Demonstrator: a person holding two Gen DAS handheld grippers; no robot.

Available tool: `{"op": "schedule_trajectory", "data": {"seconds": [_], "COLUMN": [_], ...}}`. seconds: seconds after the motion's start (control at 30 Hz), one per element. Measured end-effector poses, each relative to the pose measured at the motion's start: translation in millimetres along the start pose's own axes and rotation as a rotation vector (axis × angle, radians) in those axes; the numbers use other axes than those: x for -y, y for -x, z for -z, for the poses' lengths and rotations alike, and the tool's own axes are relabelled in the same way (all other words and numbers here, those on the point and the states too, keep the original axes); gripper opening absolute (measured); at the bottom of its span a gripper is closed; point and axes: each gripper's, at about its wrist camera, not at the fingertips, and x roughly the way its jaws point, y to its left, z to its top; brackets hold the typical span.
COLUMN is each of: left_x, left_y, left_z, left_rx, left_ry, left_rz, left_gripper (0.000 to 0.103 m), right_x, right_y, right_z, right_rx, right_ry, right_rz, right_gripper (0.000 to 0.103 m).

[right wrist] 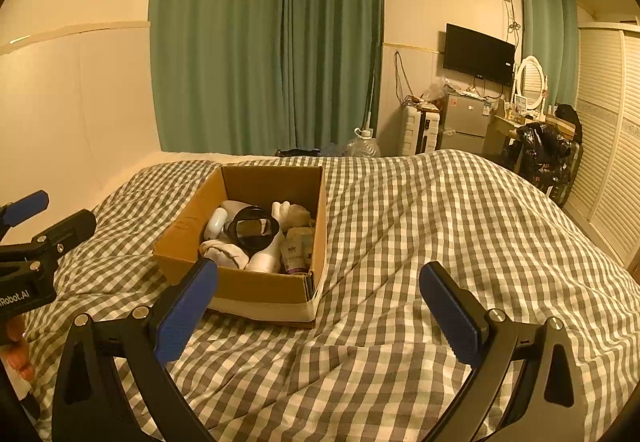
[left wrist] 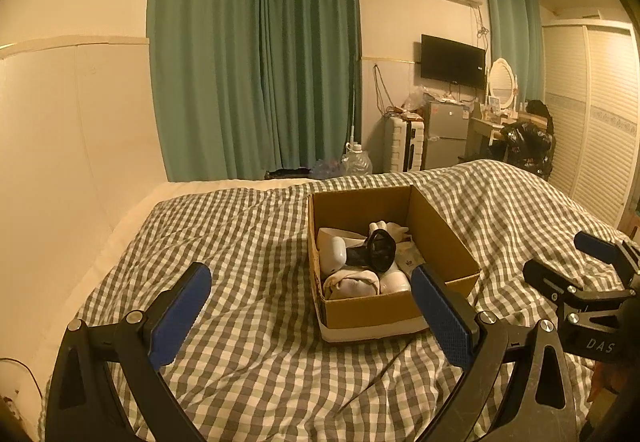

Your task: Organize objects

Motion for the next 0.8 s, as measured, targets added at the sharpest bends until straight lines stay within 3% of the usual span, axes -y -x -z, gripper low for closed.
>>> {"op": "schedule_trajectory", "data": {"seconds": [0.8], "left_x": [6.6], "left_y": [-4.6], "left_z": [5.6], "left_rx": [-0.014], "left_ry": [-0.015], "left_rz": [0.019], "left_gripper": [0.103], "right_x": [-2.7], "right_y": [-3.9], "right_z": [5.5], "right_rx": [-0.007], "right_ry": [0.002], "right_rz": [-0.001], "right_gripper": [0.101]}}
